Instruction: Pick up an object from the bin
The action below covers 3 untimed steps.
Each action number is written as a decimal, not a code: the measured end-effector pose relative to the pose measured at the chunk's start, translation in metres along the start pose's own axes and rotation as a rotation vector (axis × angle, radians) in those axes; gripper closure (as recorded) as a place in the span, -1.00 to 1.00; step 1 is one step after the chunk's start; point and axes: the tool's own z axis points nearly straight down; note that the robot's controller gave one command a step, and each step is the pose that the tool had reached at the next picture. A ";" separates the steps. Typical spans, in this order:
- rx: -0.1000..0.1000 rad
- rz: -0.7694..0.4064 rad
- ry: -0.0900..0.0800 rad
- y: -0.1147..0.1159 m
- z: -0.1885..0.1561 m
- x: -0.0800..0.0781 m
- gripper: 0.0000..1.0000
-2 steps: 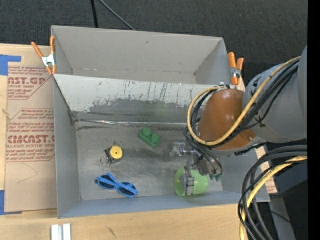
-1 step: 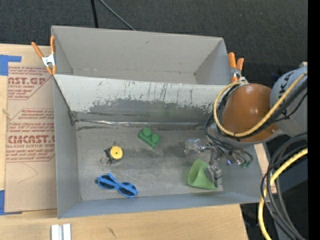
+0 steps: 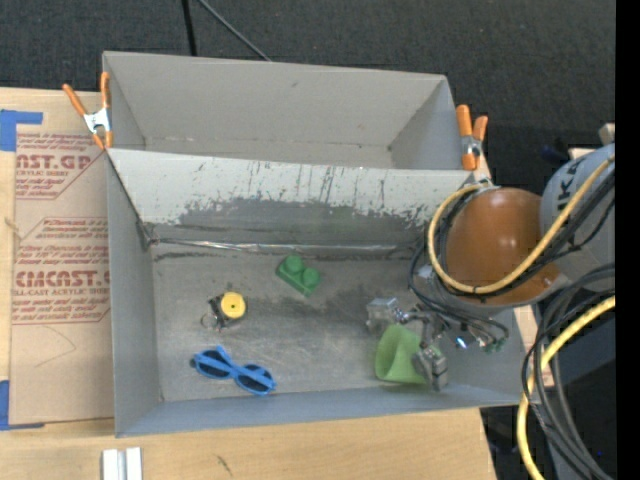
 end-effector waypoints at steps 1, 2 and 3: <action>0.004 0.002 0.004 -0.003 -0.001 0.002 1.00; 0.004 -0.348 -0.003 -0.056 -0.027 -0.017 1.00; -0.001 -0.349 -0.003 -0.053 -0.025 -0.016 -1.00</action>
Offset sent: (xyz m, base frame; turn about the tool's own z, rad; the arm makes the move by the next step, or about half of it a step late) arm 0.0000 0.0000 0.0000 0.0000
